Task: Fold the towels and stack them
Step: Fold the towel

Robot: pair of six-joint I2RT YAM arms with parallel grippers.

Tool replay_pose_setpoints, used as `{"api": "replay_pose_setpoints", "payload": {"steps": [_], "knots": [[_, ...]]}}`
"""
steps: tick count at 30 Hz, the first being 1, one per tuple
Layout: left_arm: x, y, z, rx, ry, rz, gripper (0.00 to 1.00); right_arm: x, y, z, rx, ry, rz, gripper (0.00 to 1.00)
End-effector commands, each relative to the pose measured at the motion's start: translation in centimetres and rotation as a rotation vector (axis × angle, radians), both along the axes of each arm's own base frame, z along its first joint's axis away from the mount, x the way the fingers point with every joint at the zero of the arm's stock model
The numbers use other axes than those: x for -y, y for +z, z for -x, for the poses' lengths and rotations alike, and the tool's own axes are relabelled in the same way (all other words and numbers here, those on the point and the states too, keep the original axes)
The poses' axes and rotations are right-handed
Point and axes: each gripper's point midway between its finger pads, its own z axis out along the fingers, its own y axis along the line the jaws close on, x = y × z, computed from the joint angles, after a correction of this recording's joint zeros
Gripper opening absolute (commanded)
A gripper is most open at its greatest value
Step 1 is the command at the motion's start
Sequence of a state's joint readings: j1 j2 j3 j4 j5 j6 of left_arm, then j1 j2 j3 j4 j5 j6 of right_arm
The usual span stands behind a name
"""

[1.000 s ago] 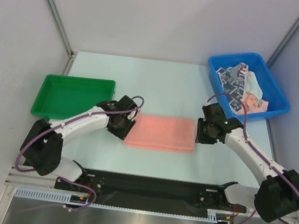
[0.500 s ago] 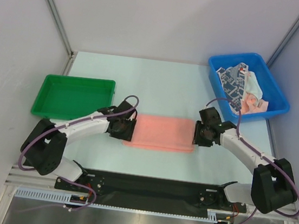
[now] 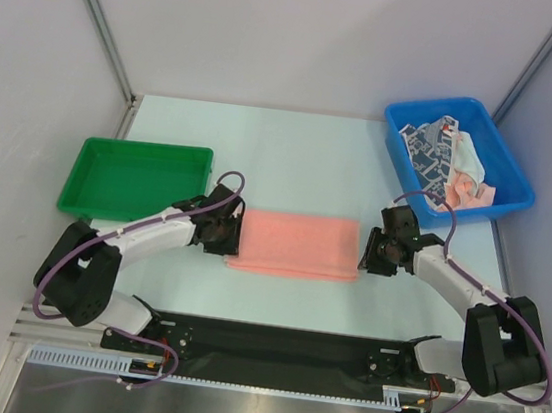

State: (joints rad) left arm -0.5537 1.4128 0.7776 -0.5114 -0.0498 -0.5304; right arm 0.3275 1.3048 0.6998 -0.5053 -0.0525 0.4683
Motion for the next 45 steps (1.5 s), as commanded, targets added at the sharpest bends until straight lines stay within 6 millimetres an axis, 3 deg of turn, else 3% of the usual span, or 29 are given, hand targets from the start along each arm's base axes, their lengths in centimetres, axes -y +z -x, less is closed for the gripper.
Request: {"api": "replay_pose_setpoints", "payload": {"steps": [1,4,11,14,16,17,20,24,25,27,28,29,37,41,45], "knots": [[1.1,0.7,-0.4,0.029,0.015,0.075,0.46,-1.2,0.6,-0.3,0.037,0.001,-0.074,0.35],[1.1,0.6,-0.4,0.030,0.014,0.078,0.41,-1.2,0.5,-0.2,0.043,-0.003,-0.075,0.36],[1.0,0.8,-0.2,0.029,0.015,0.080,0.17,-1.2,1.2,-0.2,0.067,-0.022,-0.088,0.36],[1.0,1.2,-0.2,0.031,0.014,0.081,0.18,-1.7,1.9,-0.3,0.089,-0.015,-0.102,0.37],[1.1,1.4,-0.3,0.040,0.013,0.086,0.22,-1.8,1.7,-0.2,0.083,-0.014,-0.098,0.38],[1.1,1.4,-0.3,0.040,0.015,0.087,0.30,-1.8,1.4,-0.2,0.076,-0.015,-0.095,0.38],[1.1,1.4,-0.3,0.039,0.015,0.086,0.32,-2.1,0.5,0.0,0.055,-0.004,-0.088,0.37],[1.0,1.2,-0.1,0.034,0.015,0.083,0.20,-2.3,-0.2,0.3,0.046,0.007,-0.078,0.34],[1.0,1.2,-0.1,0.032,0.015,0.082,0.17,-2.5,-0.1,0.3,0.048,0.011,-0.076,0.28],[0.9,1.3,0.0,0.027,0.015,0.079,0.01,-2.3,0.2,0.2,0.056,0.012,-0.062,0.15],[0.9,1.4,0.1,0.022,0.015,0.076,0.00,-2.3,0.7,-0.1,0.069,0.012,-0.058,0.02],[1.0,1.7,-0.1,0.027,0.015,0.079,0.00,-1.9,1.0,0.1,0.071,0.013,-0.042,0.00],[0.8,4.1,0.3,0.011,0.024,0.074,0.00,-0.8,3.3,0.8,0.089,0.025,0.003,0.00],[1.1,3.3,1.2,-0.021,0.013,0.100,0.00,-0.6,3.6,1.5,0.102,0.017,-0.008,0.00],[0.8,0.7,3.0,-0.076,0.015,0.109,0.00,0.1,1.7,2.7,0.048,-0.038,0.016,0.00]]}}
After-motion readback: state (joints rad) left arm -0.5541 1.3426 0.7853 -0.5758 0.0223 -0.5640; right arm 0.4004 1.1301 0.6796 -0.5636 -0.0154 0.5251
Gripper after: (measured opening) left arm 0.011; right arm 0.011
